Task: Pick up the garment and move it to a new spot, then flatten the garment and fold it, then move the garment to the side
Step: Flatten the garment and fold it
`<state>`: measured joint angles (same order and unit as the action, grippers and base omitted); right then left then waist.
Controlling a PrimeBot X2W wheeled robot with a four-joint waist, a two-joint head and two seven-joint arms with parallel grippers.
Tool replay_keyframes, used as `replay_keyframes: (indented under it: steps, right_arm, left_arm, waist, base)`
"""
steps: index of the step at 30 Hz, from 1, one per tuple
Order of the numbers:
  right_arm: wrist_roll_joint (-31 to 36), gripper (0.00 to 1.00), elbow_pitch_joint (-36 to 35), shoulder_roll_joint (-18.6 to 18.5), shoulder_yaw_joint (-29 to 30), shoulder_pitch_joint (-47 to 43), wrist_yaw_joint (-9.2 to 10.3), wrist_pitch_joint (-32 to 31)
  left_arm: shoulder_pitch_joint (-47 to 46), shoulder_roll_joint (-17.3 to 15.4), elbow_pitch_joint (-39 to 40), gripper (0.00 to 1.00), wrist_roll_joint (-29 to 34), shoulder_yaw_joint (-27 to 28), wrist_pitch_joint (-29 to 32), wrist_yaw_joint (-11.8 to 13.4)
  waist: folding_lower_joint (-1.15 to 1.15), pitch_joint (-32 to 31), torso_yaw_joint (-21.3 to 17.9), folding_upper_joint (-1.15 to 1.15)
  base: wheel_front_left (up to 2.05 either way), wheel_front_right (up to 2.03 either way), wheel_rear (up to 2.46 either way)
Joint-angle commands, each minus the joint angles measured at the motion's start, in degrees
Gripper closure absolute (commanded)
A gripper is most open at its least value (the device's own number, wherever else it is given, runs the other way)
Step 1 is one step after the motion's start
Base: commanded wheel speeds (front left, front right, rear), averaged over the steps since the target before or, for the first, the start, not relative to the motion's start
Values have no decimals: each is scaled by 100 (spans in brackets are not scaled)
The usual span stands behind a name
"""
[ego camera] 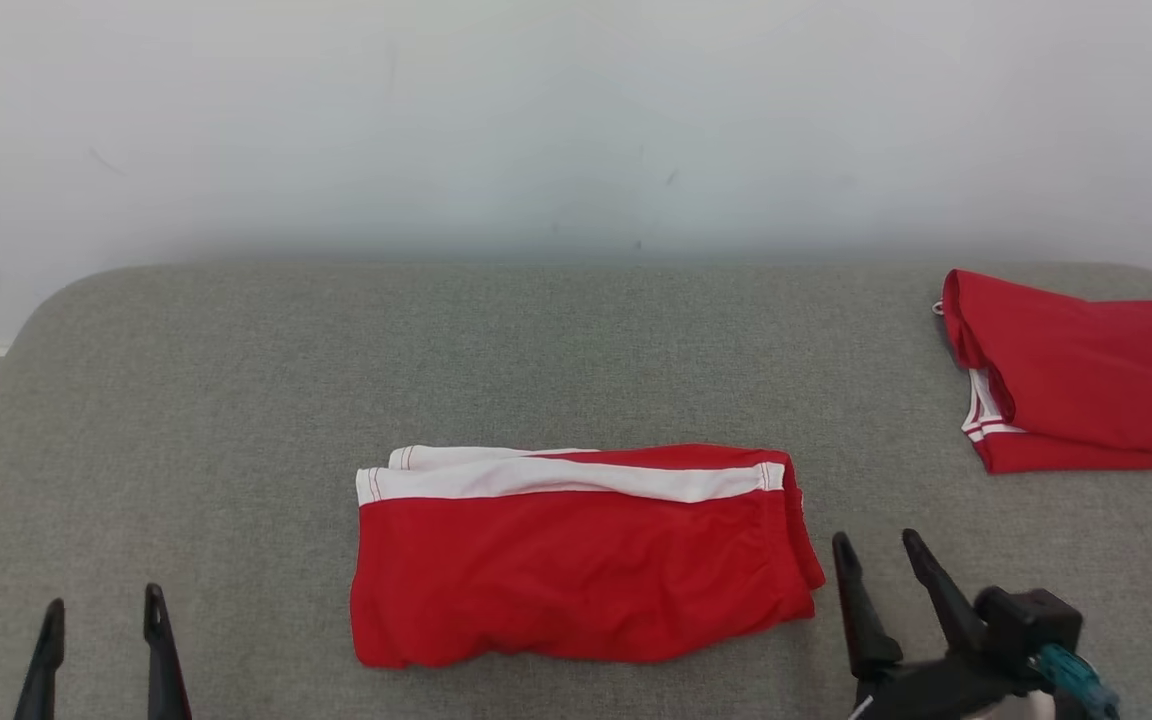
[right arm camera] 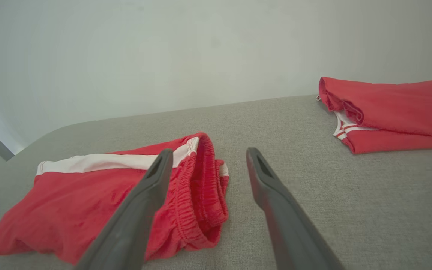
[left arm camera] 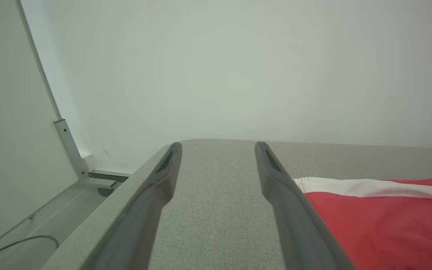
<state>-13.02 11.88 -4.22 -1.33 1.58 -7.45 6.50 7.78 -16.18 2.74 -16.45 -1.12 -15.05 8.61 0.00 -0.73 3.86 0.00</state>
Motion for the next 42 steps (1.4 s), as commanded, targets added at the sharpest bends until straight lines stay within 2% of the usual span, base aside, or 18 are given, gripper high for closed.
replay_keyframes:
  steps: [1,8,15,19,26,33,35,36,39,42]
  right_arm:
    - [44,0,59,11,-42,118,-1,-52]
    - [162,0,765,-55,-287,938,0,-463]
    - [385,0,2052,-176,-405,1767,0,-936]
    - [468,0,2913,-243,-386,2027,0,-1123]
    - [504,0,4161,-172,-45,2443,0,-1047]
    - [65,0,4896,16,77,2811,0,-866]
    - [-125,69,5084,61,91,2923,0,-805]
    - [-222,100,5154,79,91,2986,0,-757]
    - [-357,100,5326,78,10,3125,0,-599]
    - [-448,100,5440,-143,-67,3228,0,-481]
  left_arm:
    - [39,34,-46,0,105,29,-12,-46]
    - [-64,168,-221,0,464,166,-13,-280]
    - [-240,119,-418,0,702,70,-13,-439]
    - [-321,133,-357,0,736,83,-13,-441]
    - [-305,190,-369,0,721,97,-13,-506]
    - [-329,248,-491,0,716,68,-13,-597]
    - [-366,275,-533,0,733,51,-13,-605]
    - [-382,287,-549,0,742,40,-13,-620]
    - [-411,318,-586,0,749,38,-13,-636]
    - [-419,359,-607,0,762,45,-13,-646]
  waist:
    - [0,-1,13,0]
    - [0,22,43,0]
    - [0,53,200,0]
    - [0,30,294,0]
    - [0,6,391,0]
    - [0,28,402,0]
    - [0,24,420,0]
    - [0,19,431,0]
    - [0,4,443,0]
    - [0,-30,417,0]
  base:
    - [0,0,0]
    - [0,0,0]
    - [0,0,0]
    - [0,0,0]
    - [0,0,0]
    - [0,0,0]
    - [0,0,0]
    - [0,0,0]
    - [0,0,0]
    - [0,0,0]
